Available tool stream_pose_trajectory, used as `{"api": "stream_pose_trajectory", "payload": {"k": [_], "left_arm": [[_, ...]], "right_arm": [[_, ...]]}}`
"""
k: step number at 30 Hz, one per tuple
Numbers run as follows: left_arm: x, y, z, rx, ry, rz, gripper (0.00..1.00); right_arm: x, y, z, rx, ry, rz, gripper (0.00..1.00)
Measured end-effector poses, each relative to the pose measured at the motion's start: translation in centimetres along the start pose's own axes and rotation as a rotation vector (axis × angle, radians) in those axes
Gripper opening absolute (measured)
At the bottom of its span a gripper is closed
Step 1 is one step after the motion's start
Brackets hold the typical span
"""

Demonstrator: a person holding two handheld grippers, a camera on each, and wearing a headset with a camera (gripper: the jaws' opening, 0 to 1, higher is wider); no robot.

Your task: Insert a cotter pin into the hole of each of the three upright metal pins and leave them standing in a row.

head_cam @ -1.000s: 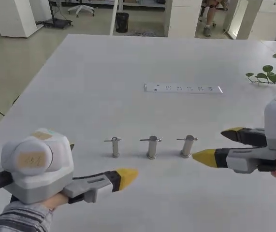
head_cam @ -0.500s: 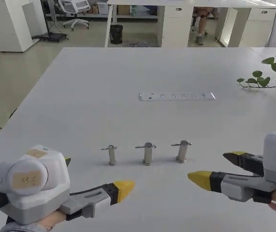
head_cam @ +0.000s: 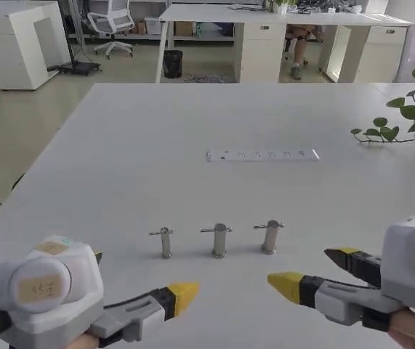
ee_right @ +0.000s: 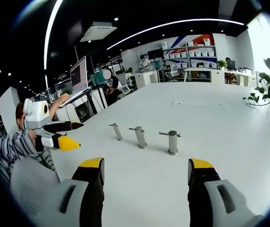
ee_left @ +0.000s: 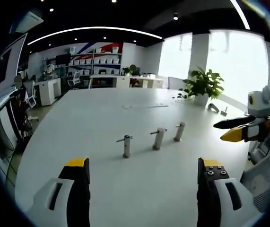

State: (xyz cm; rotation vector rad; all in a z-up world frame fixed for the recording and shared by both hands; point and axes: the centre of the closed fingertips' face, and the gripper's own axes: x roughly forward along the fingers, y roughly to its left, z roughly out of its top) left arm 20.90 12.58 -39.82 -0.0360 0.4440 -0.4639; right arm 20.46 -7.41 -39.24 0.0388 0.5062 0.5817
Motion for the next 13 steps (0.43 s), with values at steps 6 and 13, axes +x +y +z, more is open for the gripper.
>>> {"api": "stream_pose_trajectory", "payload": {"k": [6, 13], "left_arm": [[-0.05, -0.01, 0.09, -0.003, -0.002, 0.002, 0.93], [-0.11, 0.07, 0.06, -0.007, -0.001, 0.011, 0.92]], "right_arm": [[0.04, -0.27, -0.46, -0.039, 0.025, -0.019, 0.69], [0.0, -0.22, -0.47, -0.022, 0.014, -0.021, 0.69]]}}
